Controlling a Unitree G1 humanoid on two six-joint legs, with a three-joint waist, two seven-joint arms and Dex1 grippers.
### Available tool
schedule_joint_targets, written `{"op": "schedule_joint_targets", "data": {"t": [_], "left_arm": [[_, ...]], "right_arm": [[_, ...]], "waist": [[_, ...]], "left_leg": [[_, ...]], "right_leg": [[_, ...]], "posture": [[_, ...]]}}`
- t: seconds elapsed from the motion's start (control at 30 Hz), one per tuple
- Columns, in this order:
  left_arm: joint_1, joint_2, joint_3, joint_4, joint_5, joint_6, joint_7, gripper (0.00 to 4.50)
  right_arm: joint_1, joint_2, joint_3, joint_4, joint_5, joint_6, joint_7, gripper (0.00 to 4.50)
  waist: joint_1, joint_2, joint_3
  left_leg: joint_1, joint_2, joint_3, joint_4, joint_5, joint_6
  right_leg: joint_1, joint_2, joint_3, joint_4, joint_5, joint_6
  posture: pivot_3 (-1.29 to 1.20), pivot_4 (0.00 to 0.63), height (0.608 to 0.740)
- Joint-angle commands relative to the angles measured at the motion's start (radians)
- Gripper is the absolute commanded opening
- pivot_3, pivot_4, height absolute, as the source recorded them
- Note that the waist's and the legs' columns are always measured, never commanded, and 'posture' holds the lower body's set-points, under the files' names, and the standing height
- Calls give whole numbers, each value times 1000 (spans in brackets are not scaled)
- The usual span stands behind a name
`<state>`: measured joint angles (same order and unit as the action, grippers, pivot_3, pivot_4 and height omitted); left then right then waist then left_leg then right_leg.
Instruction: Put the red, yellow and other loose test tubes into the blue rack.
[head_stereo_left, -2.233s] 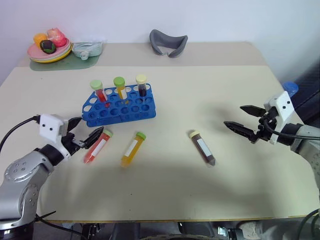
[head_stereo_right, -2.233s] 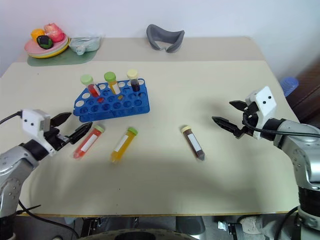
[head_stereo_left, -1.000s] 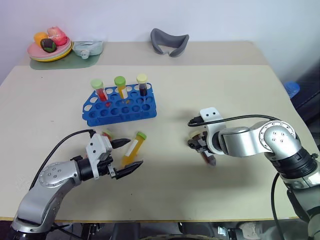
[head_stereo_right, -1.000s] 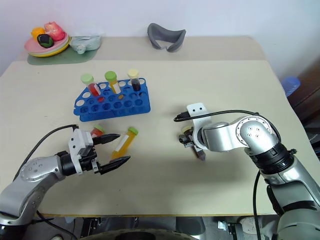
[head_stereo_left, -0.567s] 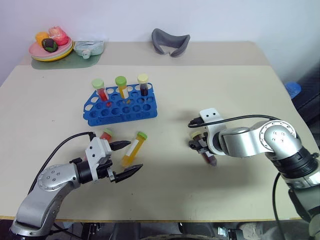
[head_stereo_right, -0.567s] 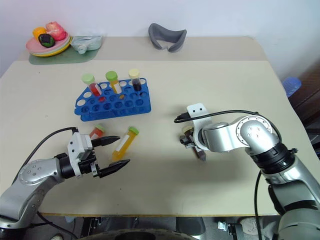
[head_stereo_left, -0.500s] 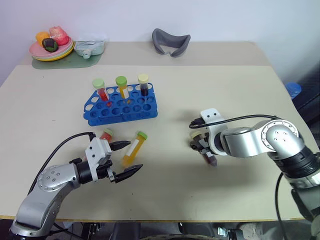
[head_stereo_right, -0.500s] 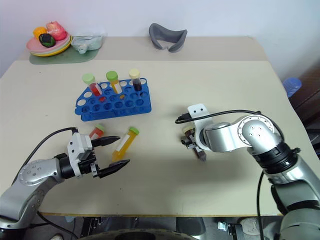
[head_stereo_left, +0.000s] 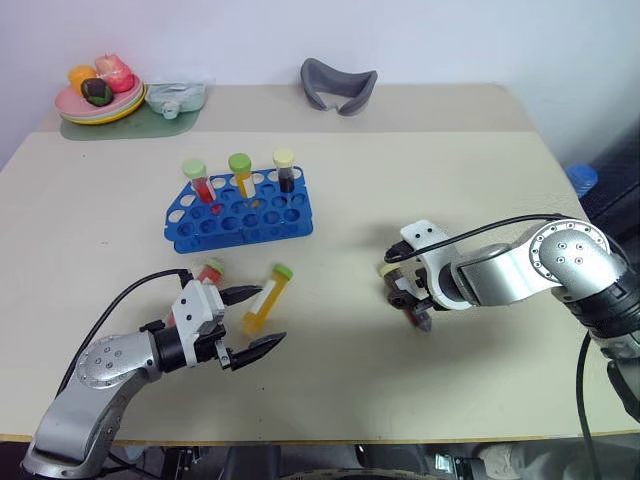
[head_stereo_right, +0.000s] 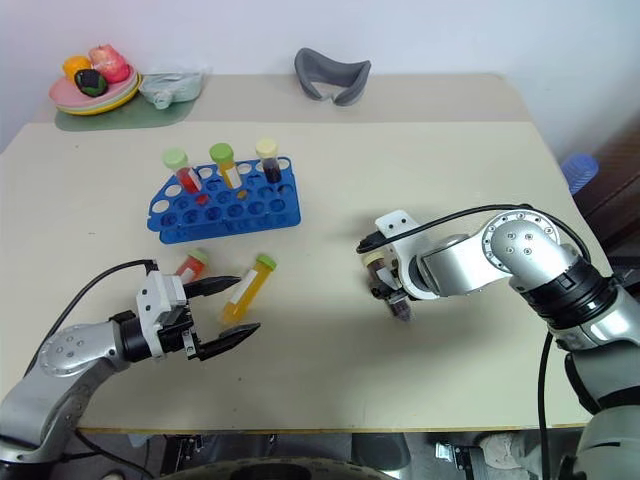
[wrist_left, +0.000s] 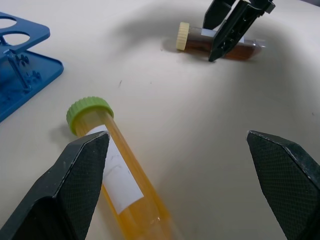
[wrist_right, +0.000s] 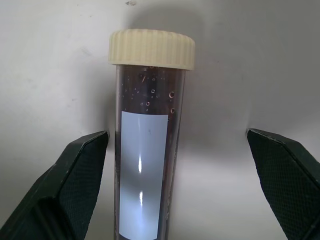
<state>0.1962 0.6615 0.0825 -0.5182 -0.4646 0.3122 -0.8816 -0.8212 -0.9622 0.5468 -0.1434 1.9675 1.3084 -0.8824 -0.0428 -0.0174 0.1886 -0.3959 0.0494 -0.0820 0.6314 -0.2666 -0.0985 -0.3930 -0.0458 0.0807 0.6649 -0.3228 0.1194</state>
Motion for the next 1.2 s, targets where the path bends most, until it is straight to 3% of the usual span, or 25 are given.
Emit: {"op": "schedule_joint_targets", "data": {"t": [0.03,0.1,0.27,0.3,0.57,0.7,0.87,1.03,1.2], "left_arm": [[7,-5,2,-25,1,-23,5,4500],[6,-4,3,-27,0,-20,8,4500],[-5,-1,2,-36,-6,-6,18,4500],[-9,0,1,-38,-8,-2,20,4500],[-41,-4,23,-56,-16,35,65,4500],[-34,-34,88,-31,-21,28,126,4500],[-39,-111,157,38,7,-21,223,4500],[-94,-225,230,122,-28,-90,306,4500],[-136,-255,227,189,27,-179,330,4500]], "right_arm": [[20,15,45,36,5,29,44,3975],[14,20,46,47,5,33,53,3350],[-3,33,46,65,5,36,42,951],[-5,34,46,67,5,37,39,789],[-77,80,-36,-17,-31,-38,-5,789],[-73,167,-217,-219,-420,-245,351,789],[27,198,-169,-337,-972,-616,818,789],[84,434,-112,-174,-1319,-878,918,789],[95,705,-95,63,-1561,-1129,964,789]], "waist": [[0,-1,-1],[-1,-2,-1],[-3,-2,-1],[-3,-2,-2],[-10,-1,-1],[-11,4,2],[10,4,1],[-1,4,1],[-9,4,1]], "left_leg": [[0,0,0,0,0,0],[1,0,0,0,0,0],[2,1,0,-1,0,0],[2,1,0,-1,0,1],[3,1,0,-1,0,1],[-2,1,0,-1,0,0],[-12,0,-1,0,0,0],[-12,0,-1,1,1,-1],[-10,0,-1,1,2,-3]], "right_leg": [[0,0,0,0,0,0],[0,0,0,0,0,0],[1,1,0,0,0,0],[1,1,0,0,0,0],[1,1,1,0,0,-1],[-5,2,1,2,0,0],[-12,0,-2,-1,0,0],[-12,0,-2,2,1,0],[-12,1,-2,4,1,0]], "posture": [[0,150,740],[0,150,740],[0,150,740],[0,150,740],[0,150,740],[0,150,740],[0,150,740],[0,150,740],[0,150,740]]}}
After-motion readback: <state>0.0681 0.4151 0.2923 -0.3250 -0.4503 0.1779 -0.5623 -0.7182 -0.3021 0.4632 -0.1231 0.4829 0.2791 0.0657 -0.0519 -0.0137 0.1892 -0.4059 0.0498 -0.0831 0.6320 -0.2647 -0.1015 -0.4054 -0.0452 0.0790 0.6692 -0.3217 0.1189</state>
